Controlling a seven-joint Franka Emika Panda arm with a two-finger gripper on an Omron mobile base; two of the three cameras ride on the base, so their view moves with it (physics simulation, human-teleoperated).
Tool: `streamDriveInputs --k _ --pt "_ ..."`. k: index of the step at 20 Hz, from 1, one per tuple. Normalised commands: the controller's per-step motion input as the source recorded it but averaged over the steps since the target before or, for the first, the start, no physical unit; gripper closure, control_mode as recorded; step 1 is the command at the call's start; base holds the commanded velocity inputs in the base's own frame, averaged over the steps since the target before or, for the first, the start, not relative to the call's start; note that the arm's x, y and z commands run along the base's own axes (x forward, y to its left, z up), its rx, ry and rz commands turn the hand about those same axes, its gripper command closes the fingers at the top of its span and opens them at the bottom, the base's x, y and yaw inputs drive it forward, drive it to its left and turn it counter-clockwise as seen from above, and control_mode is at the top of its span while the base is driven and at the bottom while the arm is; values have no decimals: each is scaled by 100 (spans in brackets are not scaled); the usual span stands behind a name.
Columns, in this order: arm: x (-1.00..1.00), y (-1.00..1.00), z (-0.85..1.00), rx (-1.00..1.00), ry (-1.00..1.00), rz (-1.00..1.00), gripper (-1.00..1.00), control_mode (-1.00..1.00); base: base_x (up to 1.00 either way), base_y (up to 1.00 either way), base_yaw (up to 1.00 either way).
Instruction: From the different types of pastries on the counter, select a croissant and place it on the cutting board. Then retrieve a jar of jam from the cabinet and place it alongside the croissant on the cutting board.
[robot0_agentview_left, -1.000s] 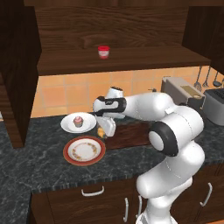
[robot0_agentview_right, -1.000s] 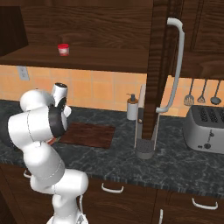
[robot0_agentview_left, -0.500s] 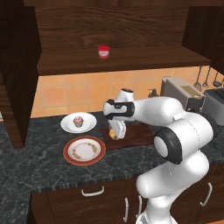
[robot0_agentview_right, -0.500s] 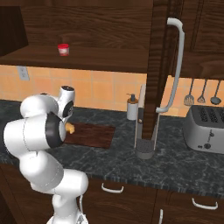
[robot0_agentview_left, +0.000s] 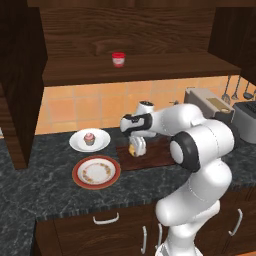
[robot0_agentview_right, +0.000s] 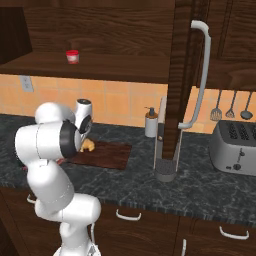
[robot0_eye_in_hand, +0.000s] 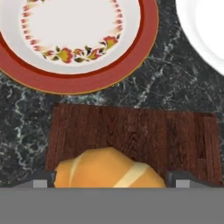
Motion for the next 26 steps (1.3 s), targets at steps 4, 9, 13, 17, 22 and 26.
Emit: streamDriveInputs --k 4,9,13,17,22,26 --pt "23 0 -34 -12 0 -2 100 -100 0 0 0" --pt "0 0 -34 -8 -4 -3 100 -100 0 0 0" --pt "0 0 -46 -7 -10 -1 100 -100 0 0 0" --pt "0 0 -41 -8 -12 0 100 -100 0 0 0" --pt "1 0 -33 -4 -9 0 100 -100 0 0 0" --pt "-5 -6 -36 0 -2 0 -100 -100 0 0 0"
